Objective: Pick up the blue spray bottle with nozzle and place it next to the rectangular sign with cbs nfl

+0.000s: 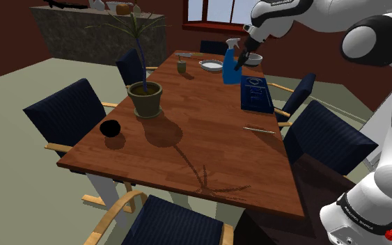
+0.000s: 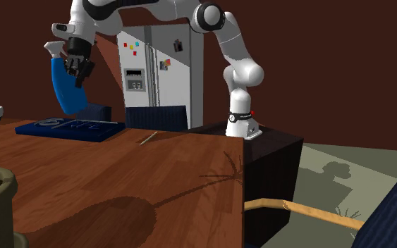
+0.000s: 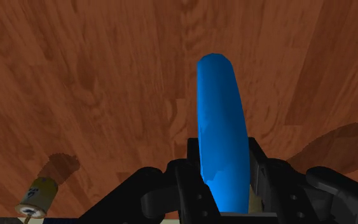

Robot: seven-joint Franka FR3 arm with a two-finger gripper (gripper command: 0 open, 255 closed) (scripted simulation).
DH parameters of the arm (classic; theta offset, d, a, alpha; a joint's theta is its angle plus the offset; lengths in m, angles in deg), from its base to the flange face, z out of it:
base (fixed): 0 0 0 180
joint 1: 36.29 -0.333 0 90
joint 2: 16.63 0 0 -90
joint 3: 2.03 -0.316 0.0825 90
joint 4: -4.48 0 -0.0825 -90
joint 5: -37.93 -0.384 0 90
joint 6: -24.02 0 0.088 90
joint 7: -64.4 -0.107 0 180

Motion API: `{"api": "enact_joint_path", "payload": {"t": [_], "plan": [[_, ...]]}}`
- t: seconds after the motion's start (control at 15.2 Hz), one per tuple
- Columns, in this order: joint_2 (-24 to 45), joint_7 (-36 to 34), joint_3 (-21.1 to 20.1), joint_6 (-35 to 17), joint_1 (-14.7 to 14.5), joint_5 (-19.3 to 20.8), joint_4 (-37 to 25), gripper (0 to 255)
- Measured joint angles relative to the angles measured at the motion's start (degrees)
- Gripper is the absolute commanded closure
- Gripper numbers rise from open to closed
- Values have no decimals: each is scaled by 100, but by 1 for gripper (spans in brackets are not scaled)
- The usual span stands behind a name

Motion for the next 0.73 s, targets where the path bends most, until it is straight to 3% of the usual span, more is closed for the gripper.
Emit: {"api": "enact_joint_path", "payload": {"t": [0.73], "plan": [[169, 304, -67, -674, -11, -172, 555, 255]]}}
